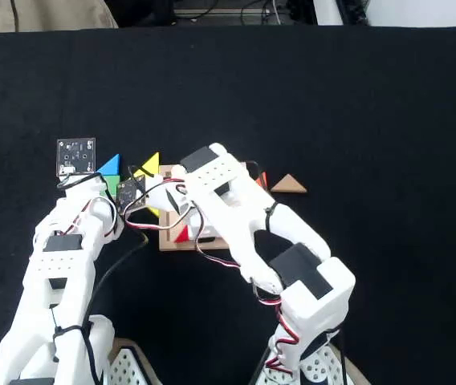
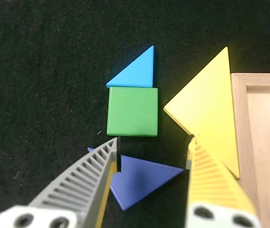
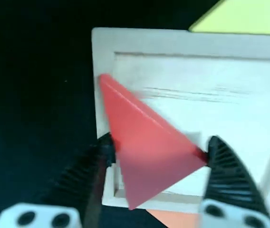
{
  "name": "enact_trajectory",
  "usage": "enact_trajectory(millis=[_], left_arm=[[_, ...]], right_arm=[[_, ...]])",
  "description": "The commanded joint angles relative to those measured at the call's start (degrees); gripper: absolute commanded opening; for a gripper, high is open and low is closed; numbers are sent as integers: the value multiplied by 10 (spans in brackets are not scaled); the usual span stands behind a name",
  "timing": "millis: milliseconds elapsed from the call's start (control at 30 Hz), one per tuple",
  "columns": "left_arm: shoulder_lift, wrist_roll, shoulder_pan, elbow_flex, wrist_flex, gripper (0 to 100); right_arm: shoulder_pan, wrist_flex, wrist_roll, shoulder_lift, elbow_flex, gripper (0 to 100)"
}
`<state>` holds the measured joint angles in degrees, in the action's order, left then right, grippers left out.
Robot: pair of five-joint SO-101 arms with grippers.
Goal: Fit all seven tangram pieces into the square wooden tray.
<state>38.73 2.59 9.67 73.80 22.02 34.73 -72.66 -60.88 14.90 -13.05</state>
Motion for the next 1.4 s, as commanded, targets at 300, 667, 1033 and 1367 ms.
enact_trajectory(millis=[300, 667, 1033, 1367], left_arm=[[6, -1, -7, -2, -11, 238], [6, -1, -7, -2, -11, 238], [6, -1, -7, -2, -11, 238], [6, -1, -7, -2, -11, 238]], right_arm=[[-1, -10, 11, -18, 49, 415], [-74, 44, 11, -65, 29, 33], [-88, 92, 11, -8, -2, 11], [-50, 89, 10, -13, -40, 11]])
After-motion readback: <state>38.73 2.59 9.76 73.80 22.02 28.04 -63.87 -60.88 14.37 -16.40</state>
